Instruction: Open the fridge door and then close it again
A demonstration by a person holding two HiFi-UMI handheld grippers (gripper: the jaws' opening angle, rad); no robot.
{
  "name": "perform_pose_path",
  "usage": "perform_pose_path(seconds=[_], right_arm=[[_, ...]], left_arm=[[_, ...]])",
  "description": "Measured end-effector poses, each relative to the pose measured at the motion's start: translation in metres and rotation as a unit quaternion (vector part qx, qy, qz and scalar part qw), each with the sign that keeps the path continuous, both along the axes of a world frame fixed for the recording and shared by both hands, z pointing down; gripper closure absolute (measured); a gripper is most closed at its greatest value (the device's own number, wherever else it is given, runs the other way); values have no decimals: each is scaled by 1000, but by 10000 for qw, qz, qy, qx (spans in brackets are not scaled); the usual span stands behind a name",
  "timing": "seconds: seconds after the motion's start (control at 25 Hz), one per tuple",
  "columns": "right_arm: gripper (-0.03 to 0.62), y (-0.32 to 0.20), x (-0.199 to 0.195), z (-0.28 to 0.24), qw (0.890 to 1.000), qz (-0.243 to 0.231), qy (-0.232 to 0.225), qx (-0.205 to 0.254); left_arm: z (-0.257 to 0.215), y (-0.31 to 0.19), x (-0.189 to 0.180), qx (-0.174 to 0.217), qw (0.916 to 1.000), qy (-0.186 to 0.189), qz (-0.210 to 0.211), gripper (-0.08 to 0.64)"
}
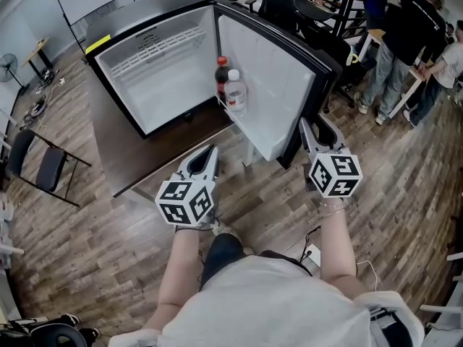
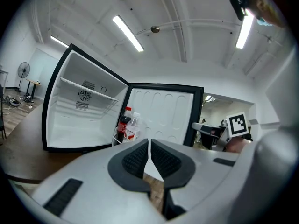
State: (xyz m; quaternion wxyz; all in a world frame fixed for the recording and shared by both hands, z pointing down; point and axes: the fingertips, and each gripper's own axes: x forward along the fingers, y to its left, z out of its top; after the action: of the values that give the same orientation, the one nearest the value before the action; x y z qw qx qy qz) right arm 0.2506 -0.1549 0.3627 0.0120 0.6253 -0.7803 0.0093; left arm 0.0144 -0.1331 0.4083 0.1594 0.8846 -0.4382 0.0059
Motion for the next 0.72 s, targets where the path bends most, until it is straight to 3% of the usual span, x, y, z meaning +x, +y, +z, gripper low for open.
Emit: perform_pose_path(seconds=[0.72], right_arm=[[451, 11, -18, -2, 9997, -230, -78, 81]], left_arm=[[-3, 17, -14, -73, 9993, 69, -364, 544]])
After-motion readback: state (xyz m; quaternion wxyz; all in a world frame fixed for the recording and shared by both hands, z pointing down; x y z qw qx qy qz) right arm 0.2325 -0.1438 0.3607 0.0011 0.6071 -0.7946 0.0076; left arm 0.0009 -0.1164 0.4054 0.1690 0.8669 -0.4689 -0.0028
